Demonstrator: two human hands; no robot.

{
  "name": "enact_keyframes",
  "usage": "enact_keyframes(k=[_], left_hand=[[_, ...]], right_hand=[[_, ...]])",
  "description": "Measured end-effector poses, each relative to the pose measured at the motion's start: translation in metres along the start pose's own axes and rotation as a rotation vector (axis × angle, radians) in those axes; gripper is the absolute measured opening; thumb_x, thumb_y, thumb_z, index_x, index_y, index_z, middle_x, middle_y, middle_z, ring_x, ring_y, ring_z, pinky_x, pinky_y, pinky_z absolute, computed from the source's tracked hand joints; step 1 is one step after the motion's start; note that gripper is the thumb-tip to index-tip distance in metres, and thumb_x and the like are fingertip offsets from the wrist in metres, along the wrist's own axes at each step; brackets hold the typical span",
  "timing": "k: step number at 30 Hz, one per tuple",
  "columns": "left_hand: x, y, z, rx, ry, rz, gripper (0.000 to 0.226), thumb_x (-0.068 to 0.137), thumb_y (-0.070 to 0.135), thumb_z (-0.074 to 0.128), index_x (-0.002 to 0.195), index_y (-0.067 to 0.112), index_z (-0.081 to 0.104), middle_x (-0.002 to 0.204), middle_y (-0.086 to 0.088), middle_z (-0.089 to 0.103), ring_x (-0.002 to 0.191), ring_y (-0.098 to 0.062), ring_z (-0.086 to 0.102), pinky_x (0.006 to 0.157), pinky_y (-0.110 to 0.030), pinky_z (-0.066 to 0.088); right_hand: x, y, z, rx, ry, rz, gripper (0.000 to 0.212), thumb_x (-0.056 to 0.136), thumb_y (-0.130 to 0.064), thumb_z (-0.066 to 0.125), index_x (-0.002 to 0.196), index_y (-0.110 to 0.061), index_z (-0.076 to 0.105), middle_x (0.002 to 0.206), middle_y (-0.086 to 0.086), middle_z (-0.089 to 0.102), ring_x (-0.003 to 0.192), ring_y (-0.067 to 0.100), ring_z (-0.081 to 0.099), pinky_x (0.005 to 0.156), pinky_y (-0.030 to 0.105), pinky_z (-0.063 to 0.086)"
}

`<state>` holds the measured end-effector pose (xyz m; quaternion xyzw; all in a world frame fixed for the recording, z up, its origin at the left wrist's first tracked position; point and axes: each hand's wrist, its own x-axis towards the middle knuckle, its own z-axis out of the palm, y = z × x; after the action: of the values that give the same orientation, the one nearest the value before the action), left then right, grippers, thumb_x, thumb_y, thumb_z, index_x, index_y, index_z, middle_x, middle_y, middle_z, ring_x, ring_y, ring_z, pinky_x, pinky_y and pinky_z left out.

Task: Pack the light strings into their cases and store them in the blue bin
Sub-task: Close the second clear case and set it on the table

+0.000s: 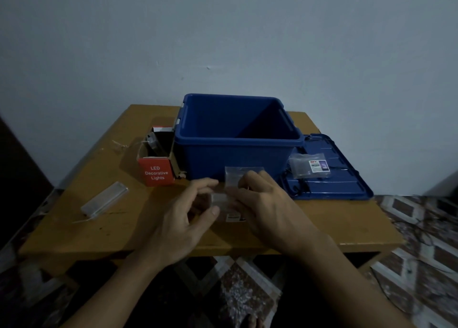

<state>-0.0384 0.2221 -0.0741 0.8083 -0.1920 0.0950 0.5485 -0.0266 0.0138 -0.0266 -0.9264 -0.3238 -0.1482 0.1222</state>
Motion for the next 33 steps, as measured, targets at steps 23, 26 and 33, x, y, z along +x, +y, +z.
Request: enact_keyframes(k=[23, 26, 33], left_hand=[[0.001, -0.001, 0.004, 0.104, 0.034, 0.154, 0.021, 0.097, 0.023, 0.057, 0.114, 0.019, 0.069, 0.108, 0.007, 0.064, 0.104, -0.016, 0.063, 0.084, -0.026, 0.051], [0.001, -0.001, 0.004, 0.118, 0.026, 0.154, 0.023, 0.097, 0.026, 0.054, 0.109, 0.018, 0.071, 0.106, 0.007, 0.063, 0.103, -0.017, 0.063, 0.081, -0.026, 0.051], [0.001, 0.001, 0.003, 0.105, 0.035, 0.131, 0.02, 0.097, 0.019, 0.057, 0.114, 0.018, 0.068, 0.109, 0.01, 0.065, 0.108, -0.013, 0.063, 0.086, -0.021, 0.05]], right_hand=[[-0.03, -0.003, 0.016, 0.811, 0.252, 0.558, 0.003, 0.099, -0.026, 0.06, 0.098, -0.027, 0.063, 0.092, -0.01, 0.067, 0.088, 0.006, 0.064, 0.071, 0.022, 0.053], [-0.028, -0.002, 0.016, 0.926, 0.196, 0.648, 0.01, 0.099, -0.031, 0.059, 0.096, -0.025, 0.067, 0.09, -0.01, 0.069, 0.083, 0.004, 0.065, 0.069, 0.019, 0.052], [-0.012, 0.003, 0.006, 1.055, 0.088, 0.764, 0.004, 0.096, -0.019, 0.063, 0.096, -0.016, 0.066, 0.093, 0.002, 0.069, 0.077, 0.007, 0.066, 0.062, 0.016, 0.051]])
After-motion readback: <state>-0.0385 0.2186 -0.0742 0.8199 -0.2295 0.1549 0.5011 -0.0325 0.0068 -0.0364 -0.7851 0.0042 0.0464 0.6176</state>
